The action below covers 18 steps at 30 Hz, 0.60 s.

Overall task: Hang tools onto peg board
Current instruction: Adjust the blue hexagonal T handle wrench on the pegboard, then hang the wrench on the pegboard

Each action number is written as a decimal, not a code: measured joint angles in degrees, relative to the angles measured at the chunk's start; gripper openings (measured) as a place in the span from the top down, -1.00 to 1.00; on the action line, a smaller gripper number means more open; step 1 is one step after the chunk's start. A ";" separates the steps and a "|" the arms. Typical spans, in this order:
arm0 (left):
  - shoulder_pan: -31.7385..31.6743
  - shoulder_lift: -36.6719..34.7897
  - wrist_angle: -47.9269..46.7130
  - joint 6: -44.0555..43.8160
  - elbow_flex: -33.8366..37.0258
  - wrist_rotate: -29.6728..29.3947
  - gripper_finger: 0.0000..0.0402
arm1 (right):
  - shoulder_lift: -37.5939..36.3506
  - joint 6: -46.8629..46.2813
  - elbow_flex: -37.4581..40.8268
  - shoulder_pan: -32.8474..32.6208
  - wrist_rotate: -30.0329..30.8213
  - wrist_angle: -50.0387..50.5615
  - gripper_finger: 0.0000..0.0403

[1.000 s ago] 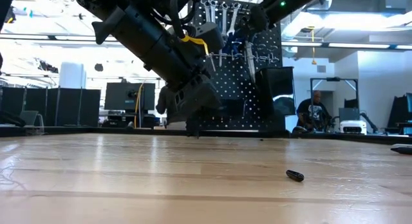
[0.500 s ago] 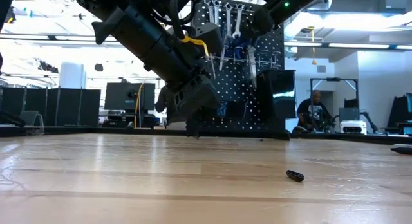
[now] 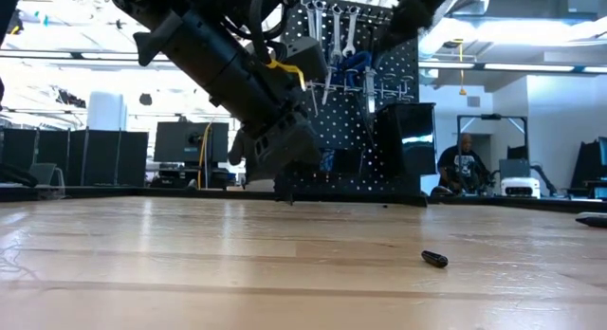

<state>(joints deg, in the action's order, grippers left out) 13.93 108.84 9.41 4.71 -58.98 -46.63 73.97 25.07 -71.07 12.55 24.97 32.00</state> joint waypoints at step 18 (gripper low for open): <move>0.91 0.00 0.28 0.61 0.02 -0.02 1.00 | 0.81 -43.30 13.19 -44.66 -23.98 15.25 -0.18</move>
<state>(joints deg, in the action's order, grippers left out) 14.84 108.84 9.69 5.32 -58.96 -46.65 74.78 -18.23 -57.88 -32.11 0.99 47.25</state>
